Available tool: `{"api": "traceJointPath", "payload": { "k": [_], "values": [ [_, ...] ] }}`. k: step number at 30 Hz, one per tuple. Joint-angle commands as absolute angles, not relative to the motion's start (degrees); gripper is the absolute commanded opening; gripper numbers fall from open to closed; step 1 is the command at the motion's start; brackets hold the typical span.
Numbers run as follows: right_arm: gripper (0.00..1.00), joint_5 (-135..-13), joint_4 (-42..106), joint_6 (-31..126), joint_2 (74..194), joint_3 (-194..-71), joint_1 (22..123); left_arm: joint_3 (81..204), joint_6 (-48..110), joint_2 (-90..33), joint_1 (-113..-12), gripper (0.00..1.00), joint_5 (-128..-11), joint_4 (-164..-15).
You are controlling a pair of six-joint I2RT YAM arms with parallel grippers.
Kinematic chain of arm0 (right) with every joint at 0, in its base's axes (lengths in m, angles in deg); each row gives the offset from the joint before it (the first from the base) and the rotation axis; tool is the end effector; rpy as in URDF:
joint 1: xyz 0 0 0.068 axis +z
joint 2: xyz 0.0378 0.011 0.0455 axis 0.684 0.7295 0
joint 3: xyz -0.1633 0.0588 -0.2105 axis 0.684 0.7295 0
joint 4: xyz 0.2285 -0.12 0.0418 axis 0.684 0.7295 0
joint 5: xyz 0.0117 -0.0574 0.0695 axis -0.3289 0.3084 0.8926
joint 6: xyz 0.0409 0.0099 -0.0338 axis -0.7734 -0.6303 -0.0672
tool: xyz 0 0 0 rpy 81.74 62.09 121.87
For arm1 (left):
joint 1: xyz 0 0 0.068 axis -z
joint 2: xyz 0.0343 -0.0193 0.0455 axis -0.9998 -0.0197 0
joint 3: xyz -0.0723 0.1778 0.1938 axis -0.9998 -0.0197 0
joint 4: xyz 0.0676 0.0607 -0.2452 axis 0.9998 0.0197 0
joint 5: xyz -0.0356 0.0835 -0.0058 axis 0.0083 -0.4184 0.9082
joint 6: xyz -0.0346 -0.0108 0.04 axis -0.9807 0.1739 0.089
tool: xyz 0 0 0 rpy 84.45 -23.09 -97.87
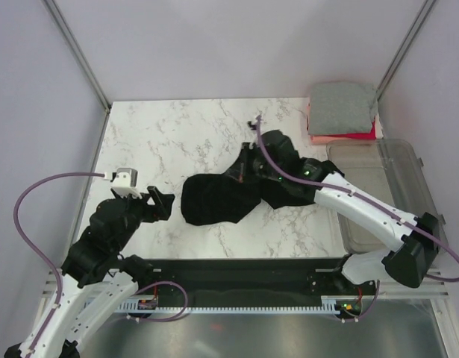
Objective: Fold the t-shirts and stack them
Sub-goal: Move the tshirt to the center of the board, then flatten the tshirt out
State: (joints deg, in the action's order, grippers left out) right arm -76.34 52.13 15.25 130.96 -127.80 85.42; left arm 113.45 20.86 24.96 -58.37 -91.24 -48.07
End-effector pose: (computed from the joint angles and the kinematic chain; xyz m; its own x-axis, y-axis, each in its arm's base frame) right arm 0.2291 0.2124 0.3476 -0.7319 0.1810 -0.6569 -0.3439 0.7342 0.5855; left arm 0.0784 -0.0366 0.3235 -0.3626 -0.2039 -0.9094 0.1810 0.9418 -0.2833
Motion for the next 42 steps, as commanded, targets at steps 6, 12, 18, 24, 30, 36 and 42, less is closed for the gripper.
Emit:
{"api": "traceJointPath", "payload": {
  "k": [6,12,18,24,30,36,42],
  "values": [
    [0.0,-101.5,48.3,10.5,139.8,-140.8,116.1,114.1,19.1,33.2,-58.4,0.85,-96.2,-48.2],
    [0.29,-106.5,52.6,-1.1,141.5,-128.9,125.4,114.1,18.8,34.9,-58.4,0.84,-97.1,-48.0],
    [0.98,-113.8,67.4,-5.0,134.7,-125.4,125.4,116.7,13.8,32.0,-58.4,0.7,-97.2,-43.8],
    [0.98,-119.2,74.0,-7.5,119.8,-117.3,118.5,116.1,3.6,23.1,-58.4,0.68,-86.4,-37.9],
    [0.98,-116.4,79.5,-6.8,107.7,-109.6,103.5,115.9,-1.6,11.8,-55.8,0.68,-81.6,-32.5],
    [0.98,-114.7,80.1,-5.2,106.8,-108.3,99.5,113.7,-14.2,-0.4,-38.4,0.77,-87.9,-28.6],
    [0.98,-113.0,80.0,-5.3,108.2,-107.2,99.5,110.1,-28.6,-6.2,-22.2,0.73,-90.9,-29.1]
  ]
}}
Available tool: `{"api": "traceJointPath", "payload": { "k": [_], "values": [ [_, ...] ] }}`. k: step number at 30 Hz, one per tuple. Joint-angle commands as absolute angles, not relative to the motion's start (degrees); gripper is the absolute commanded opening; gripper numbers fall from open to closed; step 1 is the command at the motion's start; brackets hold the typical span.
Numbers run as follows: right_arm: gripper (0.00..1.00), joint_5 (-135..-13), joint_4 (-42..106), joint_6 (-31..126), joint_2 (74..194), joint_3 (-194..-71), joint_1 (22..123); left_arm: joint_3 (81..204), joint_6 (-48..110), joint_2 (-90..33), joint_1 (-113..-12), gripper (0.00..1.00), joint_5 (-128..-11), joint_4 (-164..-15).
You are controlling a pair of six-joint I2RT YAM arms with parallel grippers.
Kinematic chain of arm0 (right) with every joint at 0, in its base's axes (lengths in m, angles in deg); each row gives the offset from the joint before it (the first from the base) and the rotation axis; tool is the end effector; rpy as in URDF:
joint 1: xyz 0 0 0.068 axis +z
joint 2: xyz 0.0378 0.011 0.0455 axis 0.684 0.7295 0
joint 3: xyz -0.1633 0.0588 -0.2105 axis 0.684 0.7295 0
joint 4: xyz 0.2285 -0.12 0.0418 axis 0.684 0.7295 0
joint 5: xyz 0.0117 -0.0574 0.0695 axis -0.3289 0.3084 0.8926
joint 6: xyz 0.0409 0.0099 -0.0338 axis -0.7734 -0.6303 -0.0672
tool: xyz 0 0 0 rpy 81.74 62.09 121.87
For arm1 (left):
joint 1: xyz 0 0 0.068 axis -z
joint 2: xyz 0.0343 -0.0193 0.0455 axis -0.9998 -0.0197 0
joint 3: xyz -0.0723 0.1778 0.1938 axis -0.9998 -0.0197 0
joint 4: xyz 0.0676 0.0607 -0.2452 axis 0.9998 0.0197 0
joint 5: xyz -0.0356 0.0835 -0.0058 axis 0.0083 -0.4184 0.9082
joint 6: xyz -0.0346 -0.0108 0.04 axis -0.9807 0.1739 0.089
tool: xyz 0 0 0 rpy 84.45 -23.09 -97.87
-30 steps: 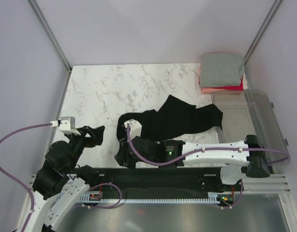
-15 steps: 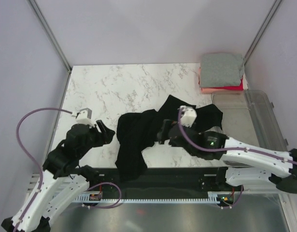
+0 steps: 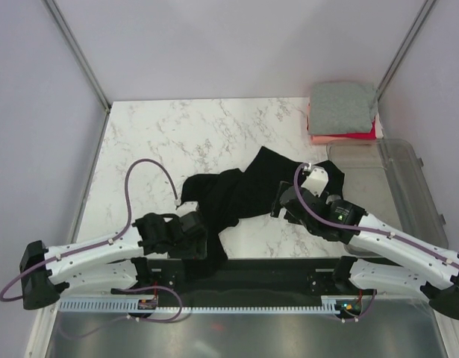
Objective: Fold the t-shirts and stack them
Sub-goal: Flatten the tshirt out
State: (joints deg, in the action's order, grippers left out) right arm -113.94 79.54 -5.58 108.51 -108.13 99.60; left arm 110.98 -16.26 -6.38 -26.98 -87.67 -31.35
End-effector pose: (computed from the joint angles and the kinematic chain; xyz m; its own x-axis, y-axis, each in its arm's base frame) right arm 0.1168 0.1414 0.2883 -0.6757 0.2996 -0.6736 0.1181 0.9459 0.3023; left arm 0.0784 -0.1339 0.2286 -0.9455 -0.0187 -0.3251 0.0586 0.9723 -0.2263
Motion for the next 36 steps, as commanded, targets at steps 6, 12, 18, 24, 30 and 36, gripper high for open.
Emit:
{"api": "traceJointPath", "payload": {
  "k": [6,12,18,24,30,36],
  "values": [
    [0.98,-113.9,79.8,-5.1,105.6,-105.2,99.0,104.6,-35.8,-11.1,-14.5,0.7,-90.8,-30.5],
    [0.98,-113.1,80.1,-4.2,104.8,-104.3,97.4,104.0,-39.0,-19.6,-12.2,0.69,-90.1,-31.4],
    [0.98,-113.1,80.2,-3.9,103.9,-103.5,96.6,100.3,-39.1,-18.9,-11.9,0.5,-89.8,-38.7],
    [0.98,-112.8,80.0,-3.3,103.6,-103.0,95.9,101.3,-37.9,-22.7,-12.0,0.02,-91.0,-42.6],
    [0.98,-111.3,78.4,-1.7,105.5,-102.7,95.4,112.1,-31.5,-15.9,-15.6,0.02,-101.9,-30.0],
    [0.98,-108.0,74.0,1.1,111.8,-106.0,95.5,123.2,-7.2,-0.9,-44.4,0.02,-108.0,-21.8]
  ]
}}
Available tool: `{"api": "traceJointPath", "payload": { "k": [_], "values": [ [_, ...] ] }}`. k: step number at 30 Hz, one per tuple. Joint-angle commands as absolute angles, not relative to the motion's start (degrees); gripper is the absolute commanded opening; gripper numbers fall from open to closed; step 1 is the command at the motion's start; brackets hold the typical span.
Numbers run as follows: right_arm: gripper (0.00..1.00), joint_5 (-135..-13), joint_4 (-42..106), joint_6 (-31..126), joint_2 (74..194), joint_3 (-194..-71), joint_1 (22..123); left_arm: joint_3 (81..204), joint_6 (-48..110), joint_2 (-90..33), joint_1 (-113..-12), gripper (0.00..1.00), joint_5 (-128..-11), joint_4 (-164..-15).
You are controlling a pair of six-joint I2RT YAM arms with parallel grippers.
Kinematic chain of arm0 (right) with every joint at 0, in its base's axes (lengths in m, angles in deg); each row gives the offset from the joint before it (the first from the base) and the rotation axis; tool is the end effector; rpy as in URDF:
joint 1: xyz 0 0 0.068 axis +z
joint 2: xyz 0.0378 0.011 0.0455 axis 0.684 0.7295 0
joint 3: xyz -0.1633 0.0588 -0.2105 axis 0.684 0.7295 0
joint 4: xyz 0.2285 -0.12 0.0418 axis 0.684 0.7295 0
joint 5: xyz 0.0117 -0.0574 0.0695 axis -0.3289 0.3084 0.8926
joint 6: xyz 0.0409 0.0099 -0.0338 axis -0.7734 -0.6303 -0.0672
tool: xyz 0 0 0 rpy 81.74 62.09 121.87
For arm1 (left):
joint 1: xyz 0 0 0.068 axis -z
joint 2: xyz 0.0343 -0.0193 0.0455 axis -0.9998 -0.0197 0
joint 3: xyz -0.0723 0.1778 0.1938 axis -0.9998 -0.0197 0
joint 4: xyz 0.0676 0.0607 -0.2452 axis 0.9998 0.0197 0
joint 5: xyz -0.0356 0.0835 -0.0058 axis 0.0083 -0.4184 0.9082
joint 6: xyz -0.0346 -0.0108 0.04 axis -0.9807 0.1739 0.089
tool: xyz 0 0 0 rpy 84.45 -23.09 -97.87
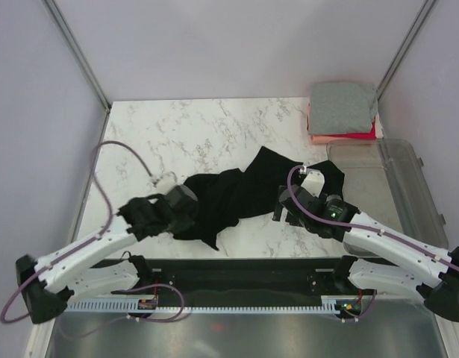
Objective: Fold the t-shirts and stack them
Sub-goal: Flatten the tshirt out
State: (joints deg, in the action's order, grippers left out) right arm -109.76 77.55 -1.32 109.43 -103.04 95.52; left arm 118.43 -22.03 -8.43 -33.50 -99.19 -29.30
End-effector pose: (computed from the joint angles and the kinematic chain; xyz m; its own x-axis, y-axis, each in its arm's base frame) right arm 0.1255 0.1349 0.2591 -0.7353 0.2347 -0.6358 0.1173 0.9680 0.2216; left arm 0.1052 -0.1295 0.2620 -0.8353 -0.2698 -0.4790 -0.1755 0.9566 -0.2328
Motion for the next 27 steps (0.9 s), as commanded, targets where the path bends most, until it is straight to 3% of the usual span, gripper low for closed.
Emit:
{"api": "traceJointPath", "payload": {
  "k": [1,7,11,15,19,23,27],
  "values": [
    [0.98,-107.9,73.6,1.5,112.8,-106.6,95.4,126.5,-4.0,1.3,-47.2,0.02,-108.3,-23.4],
    [0.98,-108.4,74.4,4.1,117.2,-111.7,93.4,133.6,10.0,2.7,-62.3,0.02,-113.9,-24.6],
    [0.98,-108.2,74.6,5.6,117.2,-113.4,89.5,133.2,20.7,2.3,-74.5,0.02,-110.2,-30.9],
    [0.98,-112.8,76.6,8.3,119.7,-114.9,82.8,132.3,19.4,0.0,-80.3,0.02,-106.5,-32.5],
    [0.98,-107.3,73.0,12.0,122.8,-114.7,75.2,130.0,18.5,1.4,-88.8,0.02,-105.7,-35.6],
    [0.95,-103.1,70.8,13.4,126.6,-115.4,74.4,129.4,16.3,0.1,-95.2,0.02,-95.9,-37.7],
    [0.95,-101.6,67.6,12.5,128.2,-112.3,74.4,126.9,15.6,0.3,-95.6,0.02,-94.6,-37.7]
  ]
}}
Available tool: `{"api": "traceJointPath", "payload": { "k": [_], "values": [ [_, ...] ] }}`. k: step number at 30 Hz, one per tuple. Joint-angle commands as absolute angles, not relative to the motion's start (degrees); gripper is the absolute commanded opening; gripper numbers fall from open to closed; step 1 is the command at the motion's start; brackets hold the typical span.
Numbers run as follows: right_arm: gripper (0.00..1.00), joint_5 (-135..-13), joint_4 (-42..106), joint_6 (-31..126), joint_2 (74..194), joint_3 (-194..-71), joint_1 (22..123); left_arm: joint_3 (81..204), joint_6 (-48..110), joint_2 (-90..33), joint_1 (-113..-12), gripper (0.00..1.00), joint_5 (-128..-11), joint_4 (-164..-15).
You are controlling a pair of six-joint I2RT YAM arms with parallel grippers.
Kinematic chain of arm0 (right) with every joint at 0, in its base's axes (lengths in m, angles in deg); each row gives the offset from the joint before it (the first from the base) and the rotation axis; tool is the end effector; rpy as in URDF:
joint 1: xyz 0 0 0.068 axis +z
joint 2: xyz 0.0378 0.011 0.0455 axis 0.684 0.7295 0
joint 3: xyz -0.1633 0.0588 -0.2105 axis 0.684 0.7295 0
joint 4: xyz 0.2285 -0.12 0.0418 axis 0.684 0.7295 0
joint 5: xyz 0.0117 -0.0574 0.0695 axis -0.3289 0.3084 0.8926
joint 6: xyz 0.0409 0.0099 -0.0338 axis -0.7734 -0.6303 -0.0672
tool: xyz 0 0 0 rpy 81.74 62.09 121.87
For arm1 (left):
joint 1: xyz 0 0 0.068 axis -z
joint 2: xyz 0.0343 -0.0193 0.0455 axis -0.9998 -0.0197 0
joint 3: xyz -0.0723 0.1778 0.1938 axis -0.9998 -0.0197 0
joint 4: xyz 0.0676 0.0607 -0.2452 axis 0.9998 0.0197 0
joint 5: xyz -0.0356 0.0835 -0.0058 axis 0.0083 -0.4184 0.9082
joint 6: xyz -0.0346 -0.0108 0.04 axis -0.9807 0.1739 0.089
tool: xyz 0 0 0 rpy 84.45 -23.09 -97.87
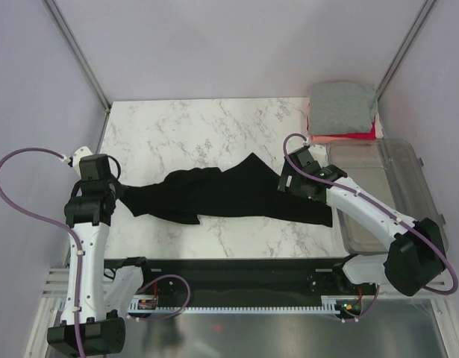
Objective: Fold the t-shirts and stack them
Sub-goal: Flatten the tshirt out
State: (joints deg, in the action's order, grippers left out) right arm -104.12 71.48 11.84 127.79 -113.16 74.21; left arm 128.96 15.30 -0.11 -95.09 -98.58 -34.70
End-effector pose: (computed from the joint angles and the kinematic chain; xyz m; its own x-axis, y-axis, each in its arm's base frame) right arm 0.2273 0.1208 0.2541 -0.7513 0.2733 -0.6007 0.2694 0.9579 0.0988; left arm 0.1478 0.0288 0.3445 -0.4134 -0.4757 -0.7764 -0.6267 0.7672 -0.1364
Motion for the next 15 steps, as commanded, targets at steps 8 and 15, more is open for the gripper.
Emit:
{"api": "traceJointPath", "payload": {
  "k": [8,15],
  "values": [
    [0.91,-95.7,59.0,14.3,137.1,-114.0,74.4,118.3,14.9,6.0,-95.6,0.02,-91.5,-42.2],
    [0.89,-97.0,57.6,18.7,146.1,-120.6,74.1,117.3,15.8,7.2,-95.6,0.02,-90.1,-43.3]
  ]
}}
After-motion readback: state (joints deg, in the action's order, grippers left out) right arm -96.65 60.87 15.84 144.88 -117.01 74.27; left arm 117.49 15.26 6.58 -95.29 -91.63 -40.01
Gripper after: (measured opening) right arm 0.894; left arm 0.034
